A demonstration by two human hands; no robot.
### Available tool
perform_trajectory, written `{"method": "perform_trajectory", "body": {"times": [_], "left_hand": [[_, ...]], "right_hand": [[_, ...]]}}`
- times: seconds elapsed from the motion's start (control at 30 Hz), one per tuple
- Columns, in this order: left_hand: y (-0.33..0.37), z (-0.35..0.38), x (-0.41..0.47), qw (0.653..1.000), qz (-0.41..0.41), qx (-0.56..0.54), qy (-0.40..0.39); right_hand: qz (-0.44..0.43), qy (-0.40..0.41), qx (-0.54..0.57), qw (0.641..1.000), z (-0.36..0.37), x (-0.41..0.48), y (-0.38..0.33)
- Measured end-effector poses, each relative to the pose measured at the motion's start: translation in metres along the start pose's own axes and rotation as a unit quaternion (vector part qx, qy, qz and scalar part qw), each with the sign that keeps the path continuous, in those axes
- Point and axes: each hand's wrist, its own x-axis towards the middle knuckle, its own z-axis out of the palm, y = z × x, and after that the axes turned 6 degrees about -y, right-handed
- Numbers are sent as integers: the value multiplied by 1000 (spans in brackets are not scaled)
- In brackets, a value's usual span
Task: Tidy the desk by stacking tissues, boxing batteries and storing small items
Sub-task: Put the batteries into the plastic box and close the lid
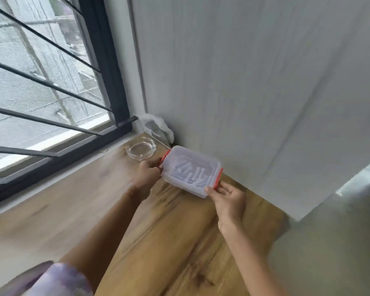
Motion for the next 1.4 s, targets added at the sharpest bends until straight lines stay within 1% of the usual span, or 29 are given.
{"method": "perform_trajectory", "body": {"times": [0.1, 0.4, 0.57, 0.77, 0.93, 1.1, 1.2, 1.27, 1.33, 1.4], "left_hand": [[1, 3, 24, 1000, -14, 11, -11], [-7, 6, 64, 998, -16, 66, 4], [-13, 9, 76, 997, 3, 80, 15], [-12, 19, 80, 996, 9, 62, 69], [-10, 19, 81, 997, 0, 40, 72], [-8, 19, 82, 994, -17, 42, 95], [-6, 21, 74, 990, -14, 50, 129], [-2, 23, 61, 983, -13, 71, 168], [-2, 22, 47, 976, 2, 88, 200], [0, 21, 30, 972, 10, 102, 212]], "right_hand": [[-3, 15, 16, 1000, 6, 7, 0], [-3, 1, 39, 999, 17, 24, 2], [-13, -6, 31, 999, 17, 34, 8], [-39, -25, -11, 999, 17, 47, 15], [-43, -31, 0, 999, 19, 51, 19], [-39, -36, -13, 998, 19, 53, 25], [-20, -48, -41, 998, 17, 57, 23], [-7, -53, -60, 997, 14, 56, 17], [-12, -56, -70, 996, 10, 53, 8], [-27, -58, -87, 994, 8, 47, 2]]}}
